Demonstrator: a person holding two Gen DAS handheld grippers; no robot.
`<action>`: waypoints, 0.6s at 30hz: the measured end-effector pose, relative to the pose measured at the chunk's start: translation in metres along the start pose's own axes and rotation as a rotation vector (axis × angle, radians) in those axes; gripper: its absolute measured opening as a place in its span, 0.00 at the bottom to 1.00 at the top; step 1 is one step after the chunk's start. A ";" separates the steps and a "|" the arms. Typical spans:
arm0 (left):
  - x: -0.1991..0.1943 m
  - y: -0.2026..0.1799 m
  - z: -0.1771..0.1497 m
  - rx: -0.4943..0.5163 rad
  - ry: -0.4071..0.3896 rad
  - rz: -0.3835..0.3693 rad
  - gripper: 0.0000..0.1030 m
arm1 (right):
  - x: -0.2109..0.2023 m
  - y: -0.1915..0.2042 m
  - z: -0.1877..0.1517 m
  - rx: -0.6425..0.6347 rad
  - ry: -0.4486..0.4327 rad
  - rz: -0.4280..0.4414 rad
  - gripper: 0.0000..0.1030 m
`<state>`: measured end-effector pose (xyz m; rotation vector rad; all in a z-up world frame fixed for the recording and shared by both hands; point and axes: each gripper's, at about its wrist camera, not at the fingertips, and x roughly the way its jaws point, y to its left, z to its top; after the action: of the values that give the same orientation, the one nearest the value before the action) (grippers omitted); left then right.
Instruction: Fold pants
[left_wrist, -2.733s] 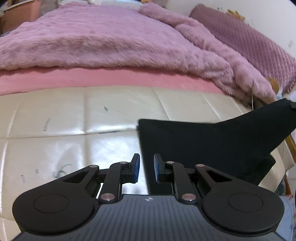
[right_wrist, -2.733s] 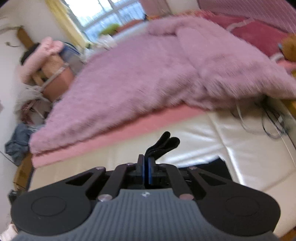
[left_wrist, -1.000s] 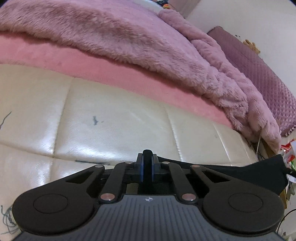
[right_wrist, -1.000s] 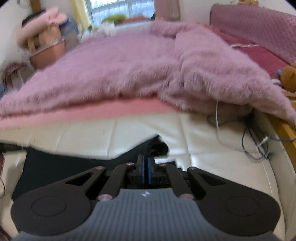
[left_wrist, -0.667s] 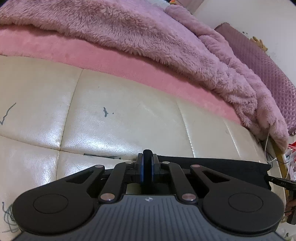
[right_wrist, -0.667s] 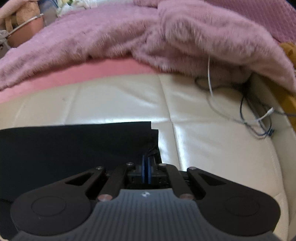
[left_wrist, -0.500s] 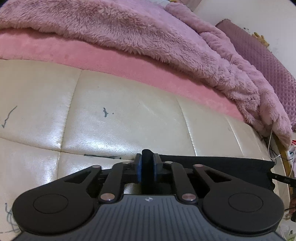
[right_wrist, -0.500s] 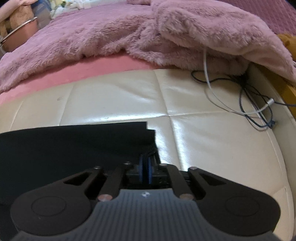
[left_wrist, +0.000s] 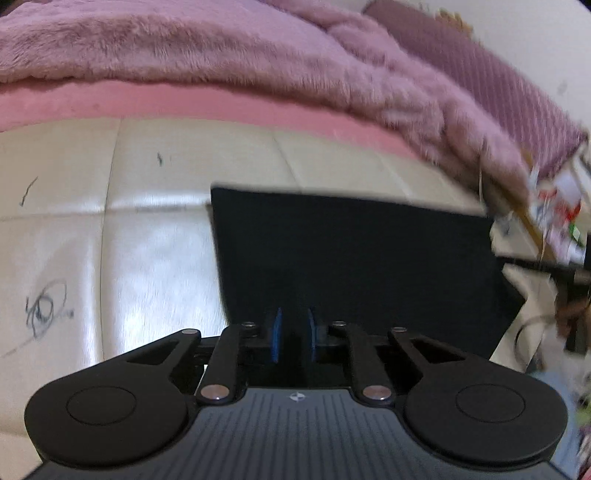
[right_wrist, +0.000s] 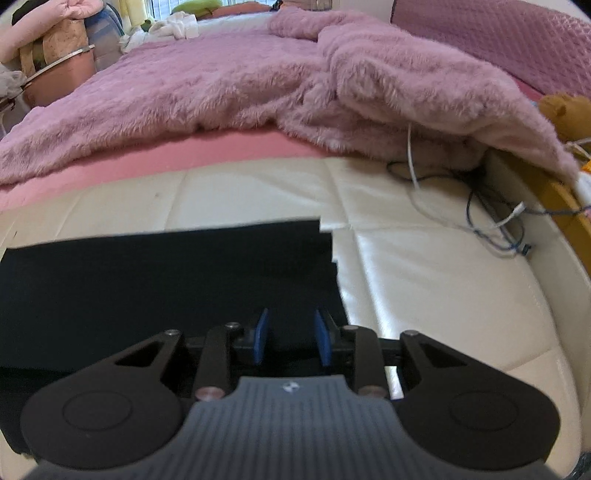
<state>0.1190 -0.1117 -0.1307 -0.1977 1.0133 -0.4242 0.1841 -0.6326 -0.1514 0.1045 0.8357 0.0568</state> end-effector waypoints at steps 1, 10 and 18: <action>0.002 0.000 -0.004 0.005 0.018 0.020 0.09 | 0.003 0.001 -0.003 0.004 0.013 -0.007 0.23; -0.006 -0.001 -0.034 0.145 0.079 0.087 0.06 | 0.016 -0.010 -0.020 0.068 0.043 -0.029 0.23; -0.032 0.000 -0.044 0.167 0.077 0.120 0.08 | 0.003 0.015 -0.010 0.022 0.076 -0.126 0.23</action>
<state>0.0667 -0.0965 -0.1293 0.0298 1.0541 -0.4070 0.1782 -0.6171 -0.1582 0.0703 0.9174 -0.0676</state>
